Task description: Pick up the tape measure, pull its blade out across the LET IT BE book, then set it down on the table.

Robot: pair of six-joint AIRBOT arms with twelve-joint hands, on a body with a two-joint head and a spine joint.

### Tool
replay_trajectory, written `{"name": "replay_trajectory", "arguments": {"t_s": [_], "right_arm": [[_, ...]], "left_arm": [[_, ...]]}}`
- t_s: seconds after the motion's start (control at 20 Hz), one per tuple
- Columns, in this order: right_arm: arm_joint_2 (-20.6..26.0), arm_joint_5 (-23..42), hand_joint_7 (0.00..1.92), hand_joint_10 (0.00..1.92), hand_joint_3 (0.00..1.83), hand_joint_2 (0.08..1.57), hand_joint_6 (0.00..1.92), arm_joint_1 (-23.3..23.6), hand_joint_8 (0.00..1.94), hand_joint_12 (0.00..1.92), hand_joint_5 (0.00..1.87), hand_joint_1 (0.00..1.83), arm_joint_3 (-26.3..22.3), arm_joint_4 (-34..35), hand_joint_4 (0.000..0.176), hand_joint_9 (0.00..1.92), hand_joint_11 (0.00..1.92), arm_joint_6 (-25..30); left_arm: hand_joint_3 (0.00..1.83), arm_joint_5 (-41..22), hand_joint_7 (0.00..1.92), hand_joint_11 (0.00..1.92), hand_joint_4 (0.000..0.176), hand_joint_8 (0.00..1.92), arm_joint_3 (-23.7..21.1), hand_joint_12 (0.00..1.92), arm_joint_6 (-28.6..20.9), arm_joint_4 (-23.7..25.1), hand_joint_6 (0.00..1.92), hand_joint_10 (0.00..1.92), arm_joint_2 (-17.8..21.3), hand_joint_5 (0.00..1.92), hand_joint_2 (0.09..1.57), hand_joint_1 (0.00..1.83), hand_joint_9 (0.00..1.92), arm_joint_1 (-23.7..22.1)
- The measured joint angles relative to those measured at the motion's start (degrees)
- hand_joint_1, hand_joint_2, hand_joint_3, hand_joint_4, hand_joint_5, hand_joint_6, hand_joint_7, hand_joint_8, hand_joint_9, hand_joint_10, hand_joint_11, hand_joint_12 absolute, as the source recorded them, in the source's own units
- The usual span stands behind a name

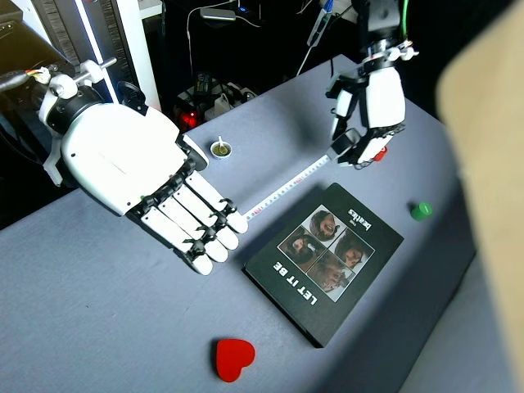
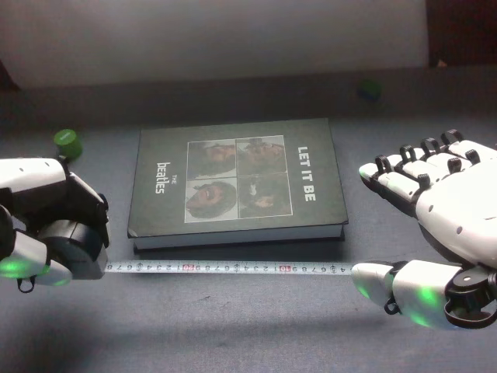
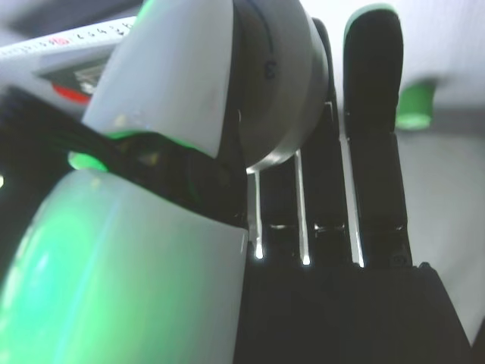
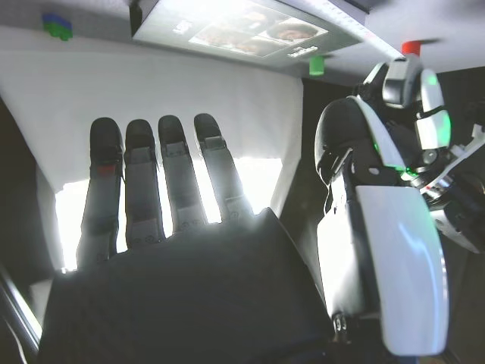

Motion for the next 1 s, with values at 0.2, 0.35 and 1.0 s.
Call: {"name": "replay_trajectory", "arguments": {"t_s": [0.2,0.35,1.0], "right_arm": [[-0.33,0.00,0.02,0.00,0.00,1.22,0.00,0.02,0.00,0.30,0.01,0.00,0.02,-0.15,0.022,0.03,0.00,0.00],[-0.46,0.13,0.04,0.00,0.00,1.22,0.00,0.02,0.00,0.40,0.02,0.00,0.04,-0.33,0.021,0.06,0.00,-0.04],[-0.59,2.80,0.02,0.00,0.00,1.22,0.00,-0.90,0.00,0.35,0.01,0.00,4.22,-5.16,0.022,0.04,0.00,0.76]], "left_arm": [[0.00,-1.66,0.84,0.90,0.000,1.22,0.09,1.19,-0.68,-0.04,0.96,1.33,-1.64,0.84,1.16,1.37,0.91,1.29],[0.00,-2.47,0.86,0.91,0.000,1.21,0.33,1.19,-2.12,-0.15,0.95,1.35,-2.45,0.83,1.16,1.37,0.90,2.14],[0.00,-5.95,0.84,0.91,0.000,1.22,0.42,1.19,-5.05,-0.28,0.98,1.35,-4.70,0.81,1.16,1.37,0.90,5.09]]}}
